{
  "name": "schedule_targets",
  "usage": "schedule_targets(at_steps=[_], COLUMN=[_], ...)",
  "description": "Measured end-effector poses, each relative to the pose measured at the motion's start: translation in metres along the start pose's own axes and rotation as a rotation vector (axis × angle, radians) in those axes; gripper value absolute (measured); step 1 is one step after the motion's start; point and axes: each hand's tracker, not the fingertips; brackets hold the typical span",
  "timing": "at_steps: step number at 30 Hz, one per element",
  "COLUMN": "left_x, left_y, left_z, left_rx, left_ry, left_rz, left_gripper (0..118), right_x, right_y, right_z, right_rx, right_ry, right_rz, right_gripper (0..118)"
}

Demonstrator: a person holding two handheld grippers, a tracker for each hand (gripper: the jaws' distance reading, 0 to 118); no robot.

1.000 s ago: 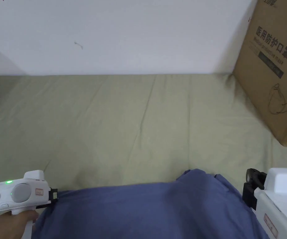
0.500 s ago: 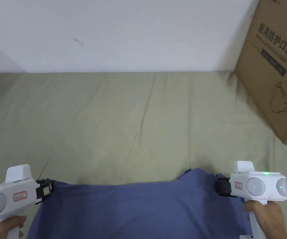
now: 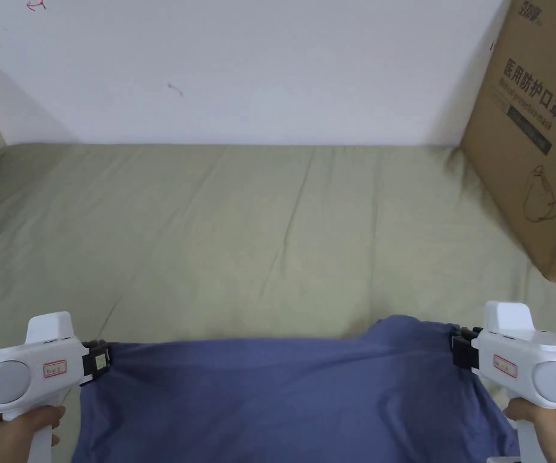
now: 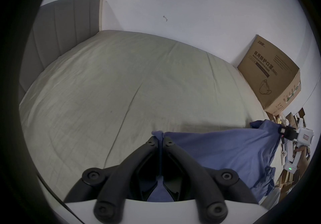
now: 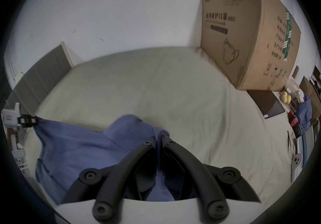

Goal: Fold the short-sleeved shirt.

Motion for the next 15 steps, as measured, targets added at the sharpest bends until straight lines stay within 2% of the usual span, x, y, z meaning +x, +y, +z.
schedule_targets(at_steps=[8,10,15], left_x=[-0.010,-0.014,-0.023], left_y=[-0.041,-0.057,-0.106], left_z=[0.071,0.086,0.117], left_rx=[0.017,0.012,-0.014], left_ry=[0.002,0.008,0.017], left_rz=[-0.002,-0.006,-0.006], left_gripper=[0,0,0], right_x=[-0.006,-0.003,-0.008], right_y=[-0.049,-0.072,-0.127], right_z=[0.124,0.142,0.182], right_rx=[0.106,0.120,0.114], right_ry=[0.072,0.098,0.095], right_rz=[-0.008,-0.077,-0.105], right_gripper=[4,4,4])
